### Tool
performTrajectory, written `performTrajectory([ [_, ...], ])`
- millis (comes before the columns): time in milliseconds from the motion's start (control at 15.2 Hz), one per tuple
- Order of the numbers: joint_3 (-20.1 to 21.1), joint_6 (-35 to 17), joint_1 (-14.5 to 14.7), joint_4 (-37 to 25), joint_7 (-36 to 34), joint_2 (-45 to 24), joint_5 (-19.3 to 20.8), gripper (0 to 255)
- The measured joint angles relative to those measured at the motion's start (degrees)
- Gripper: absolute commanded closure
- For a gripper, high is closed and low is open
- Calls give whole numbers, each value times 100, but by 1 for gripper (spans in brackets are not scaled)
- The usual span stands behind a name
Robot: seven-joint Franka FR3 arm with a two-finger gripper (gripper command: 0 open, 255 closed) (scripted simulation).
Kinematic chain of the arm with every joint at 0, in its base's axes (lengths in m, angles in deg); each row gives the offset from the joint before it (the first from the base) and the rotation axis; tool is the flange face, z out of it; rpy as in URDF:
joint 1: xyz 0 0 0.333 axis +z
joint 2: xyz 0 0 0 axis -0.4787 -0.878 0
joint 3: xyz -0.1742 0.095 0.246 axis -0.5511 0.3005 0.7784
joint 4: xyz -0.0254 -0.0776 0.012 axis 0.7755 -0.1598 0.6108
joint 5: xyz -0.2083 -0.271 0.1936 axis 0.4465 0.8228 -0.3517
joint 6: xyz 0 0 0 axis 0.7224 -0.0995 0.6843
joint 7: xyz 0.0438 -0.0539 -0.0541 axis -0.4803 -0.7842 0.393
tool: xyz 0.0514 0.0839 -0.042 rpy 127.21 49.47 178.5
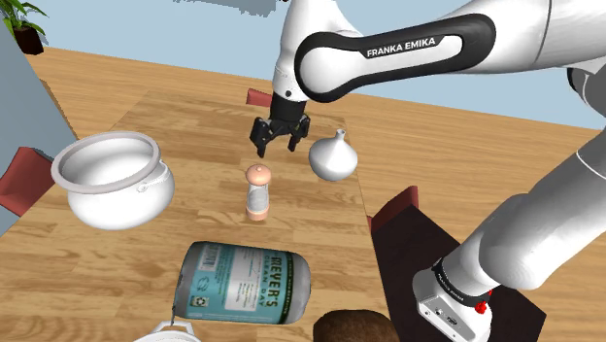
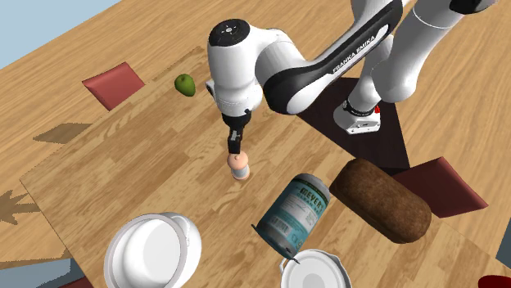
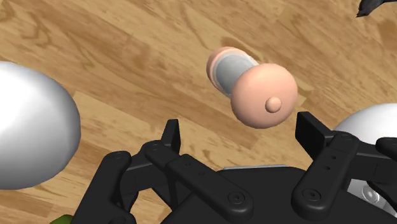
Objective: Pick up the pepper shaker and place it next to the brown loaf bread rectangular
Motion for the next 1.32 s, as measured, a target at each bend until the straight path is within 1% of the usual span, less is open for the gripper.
performTrajectory([
  [198,110,-208,129,-357,-268,-556,204,0],
  [330,134,-334,182,-448,-363,-779,292,0],
  [726,137,-735,240,-312,-439,-1053,403,0],
  [1188,139,-789,255,-304,-461,-1098,423,0],
  [1254,139,-789,255,-304,-461,-1098,423,255],
  [1320,139,-790,254,-307,-461,-1095,423,255],
])
